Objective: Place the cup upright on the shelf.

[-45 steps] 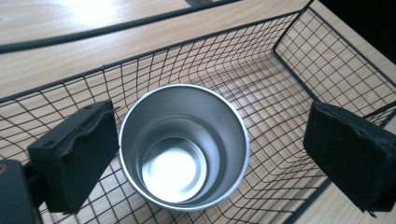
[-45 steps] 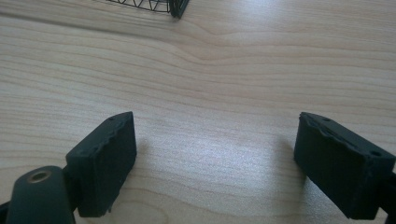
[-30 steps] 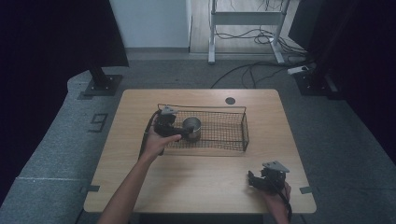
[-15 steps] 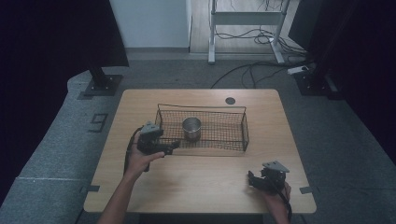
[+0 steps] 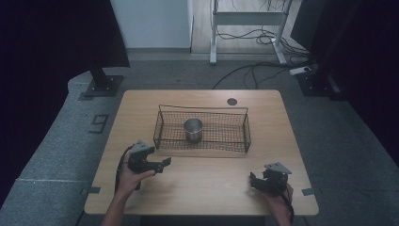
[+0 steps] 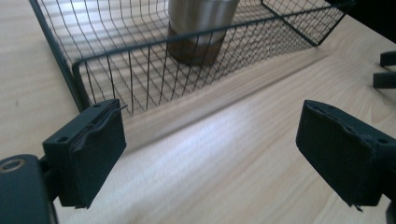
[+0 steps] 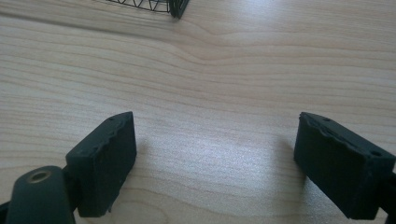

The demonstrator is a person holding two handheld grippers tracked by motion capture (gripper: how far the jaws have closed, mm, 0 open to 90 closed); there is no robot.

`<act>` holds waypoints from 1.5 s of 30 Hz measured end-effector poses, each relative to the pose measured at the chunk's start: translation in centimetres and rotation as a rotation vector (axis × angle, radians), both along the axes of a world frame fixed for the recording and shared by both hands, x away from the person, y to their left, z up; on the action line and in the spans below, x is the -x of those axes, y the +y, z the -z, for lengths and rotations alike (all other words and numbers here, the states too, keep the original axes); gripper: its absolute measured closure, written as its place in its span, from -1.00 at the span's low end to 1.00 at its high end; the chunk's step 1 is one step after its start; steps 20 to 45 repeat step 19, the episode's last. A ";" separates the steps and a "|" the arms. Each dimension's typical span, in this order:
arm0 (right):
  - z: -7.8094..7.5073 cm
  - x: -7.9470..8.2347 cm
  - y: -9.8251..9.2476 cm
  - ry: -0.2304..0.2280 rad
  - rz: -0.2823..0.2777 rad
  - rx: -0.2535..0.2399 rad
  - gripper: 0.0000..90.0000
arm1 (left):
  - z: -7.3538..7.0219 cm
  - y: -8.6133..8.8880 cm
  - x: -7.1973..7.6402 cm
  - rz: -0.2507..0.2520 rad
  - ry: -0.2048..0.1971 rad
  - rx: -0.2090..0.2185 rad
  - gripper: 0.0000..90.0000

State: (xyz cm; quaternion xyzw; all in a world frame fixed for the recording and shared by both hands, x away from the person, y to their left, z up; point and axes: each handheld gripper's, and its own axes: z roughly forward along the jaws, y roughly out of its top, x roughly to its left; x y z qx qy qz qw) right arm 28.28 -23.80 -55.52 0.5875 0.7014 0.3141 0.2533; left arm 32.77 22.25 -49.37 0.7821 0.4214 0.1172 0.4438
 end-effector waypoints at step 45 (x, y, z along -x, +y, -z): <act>0.0 -0.1 0.0 -0.001 -0.002 0.002 -0.71 | 3.4 0.9 0.6 -0.048 0.060 -0.042 -0.78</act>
